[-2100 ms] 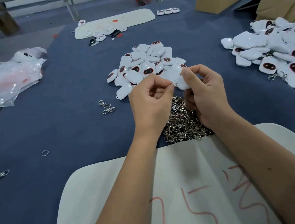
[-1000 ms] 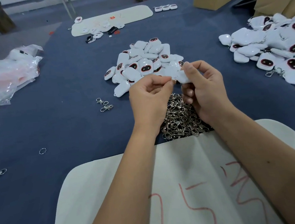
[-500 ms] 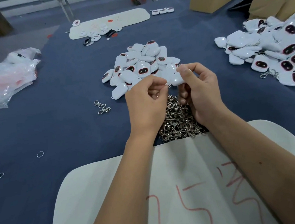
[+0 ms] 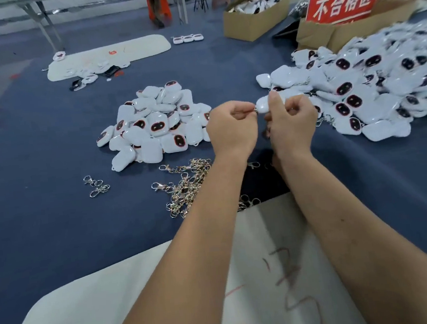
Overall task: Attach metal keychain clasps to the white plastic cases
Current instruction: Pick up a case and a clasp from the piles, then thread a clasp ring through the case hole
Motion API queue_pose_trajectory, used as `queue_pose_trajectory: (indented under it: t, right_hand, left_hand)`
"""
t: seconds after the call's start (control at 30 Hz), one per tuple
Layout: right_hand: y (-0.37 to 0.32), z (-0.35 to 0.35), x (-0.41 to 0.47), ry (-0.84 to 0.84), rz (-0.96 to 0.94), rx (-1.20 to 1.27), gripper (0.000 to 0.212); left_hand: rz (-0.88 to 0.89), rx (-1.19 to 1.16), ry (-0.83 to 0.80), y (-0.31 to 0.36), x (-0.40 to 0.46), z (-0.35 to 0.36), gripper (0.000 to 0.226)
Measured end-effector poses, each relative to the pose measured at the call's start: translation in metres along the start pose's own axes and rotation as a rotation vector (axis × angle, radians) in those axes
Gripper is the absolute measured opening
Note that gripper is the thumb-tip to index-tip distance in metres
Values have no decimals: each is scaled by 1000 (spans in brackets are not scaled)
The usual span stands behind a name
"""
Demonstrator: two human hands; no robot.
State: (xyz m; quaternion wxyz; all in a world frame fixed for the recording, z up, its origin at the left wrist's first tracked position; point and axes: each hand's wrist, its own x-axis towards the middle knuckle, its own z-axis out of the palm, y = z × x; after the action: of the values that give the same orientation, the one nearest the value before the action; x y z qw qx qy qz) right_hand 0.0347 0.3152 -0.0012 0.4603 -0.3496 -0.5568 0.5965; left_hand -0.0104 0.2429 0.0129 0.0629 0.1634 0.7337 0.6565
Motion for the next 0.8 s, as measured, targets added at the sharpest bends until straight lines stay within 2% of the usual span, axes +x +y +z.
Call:
queue_pose_trajectory:
  t: [0.07,0.13,0.17,0.23,0.37,0.47,0.53,0.67,0.8]
  right_hand:
    - [4,-5,5,35,11,19,35]
    - [3,-6,5,59,-2,171,11]
    - [1,-4,4,59,9,259,7]
    - [-1,-2,0,38,31,305,32]
    - [1,-3,-6,111,-104,-171,34]
    - [4,-2,-7,121,-122,-263,26]
    - [3,3,-11,68,-38,-128,19]
    - [1,25,-40,-128,89,149,26]
    - [1,48,-71,-298,248,327,26]
  left_hand:
    - [-20,-16,-32,0,3,12,16]
    - [-17,-99,-132,2,3,16,26]
    - [-4,-140,-199,4,3,16,34]
    - [37,-135,-281,6,5,15,45]
    - [121,57,-195,2,4,8,36]
    - [172,217,-196,1,0,-2,28]
    - [220,359,-194,2,-3,-15,29]
    - [336,626,-226,0,-16,-49,31]
    - [448,944,-164,-8,-25,-85,35]
